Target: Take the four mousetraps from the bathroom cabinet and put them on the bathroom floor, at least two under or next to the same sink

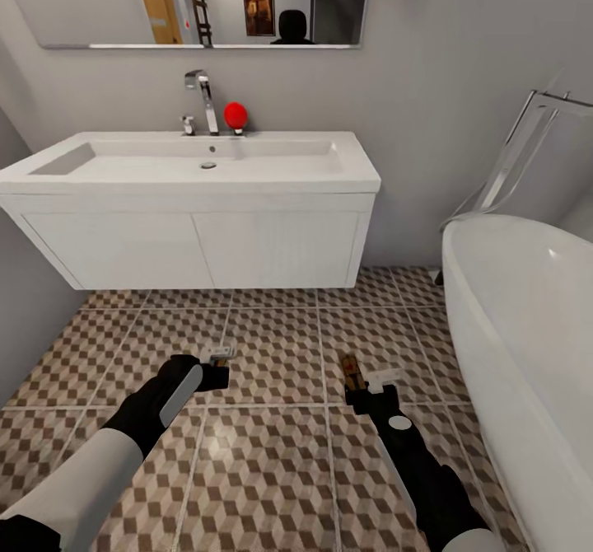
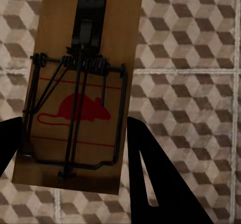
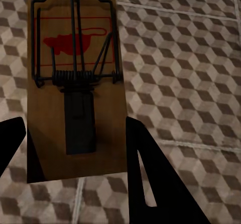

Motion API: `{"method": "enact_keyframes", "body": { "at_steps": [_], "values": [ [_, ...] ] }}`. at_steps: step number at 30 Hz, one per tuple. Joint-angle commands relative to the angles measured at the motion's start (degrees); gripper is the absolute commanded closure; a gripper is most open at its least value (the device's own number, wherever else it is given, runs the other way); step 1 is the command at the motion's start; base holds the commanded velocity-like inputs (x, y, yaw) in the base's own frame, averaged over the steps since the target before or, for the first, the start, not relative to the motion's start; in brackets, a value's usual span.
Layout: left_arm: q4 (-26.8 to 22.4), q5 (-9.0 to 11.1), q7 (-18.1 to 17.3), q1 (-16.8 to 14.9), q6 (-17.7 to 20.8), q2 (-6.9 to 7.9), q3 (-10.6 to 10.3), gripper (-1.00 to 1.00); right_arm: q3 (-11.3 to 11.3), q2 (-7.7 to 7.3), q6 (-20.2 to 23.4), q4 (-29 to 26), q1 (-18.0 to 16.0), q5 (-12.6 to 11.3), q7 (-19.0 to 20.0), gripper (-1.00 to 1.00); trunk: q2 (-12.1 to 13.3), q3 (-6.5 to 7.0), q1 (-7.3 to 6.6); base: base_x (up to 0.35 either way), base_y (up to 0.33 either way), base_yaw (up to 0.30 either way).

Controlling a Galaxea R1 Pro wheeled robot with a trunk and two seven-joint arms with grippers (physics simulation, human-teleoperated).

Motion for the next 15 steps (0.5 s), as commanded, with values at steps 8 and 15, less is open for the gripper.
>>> {"method": "enact_keyframes", "body": {
  "at_steps": [8,15],
  "values": [
    [0.06,0.4,0.46,-0.04,0.15,0.06,-0.29,1.0,0.12,-0.01,0.42,-0.09,-0.02,0.38,-0.25,1.0,-3.24,-2.22,1.75,0.0,0.0,0.0],
    [0.08,0.4,0.46,-0.04,0.15,0.04,-0.29,1.0,0.12,-0.01,0.39,-0.09,-0.02,0.38,-0.25,1.0,-6.05,-4.12,3.29,0.0,0.0,0.0]
  ]
}}
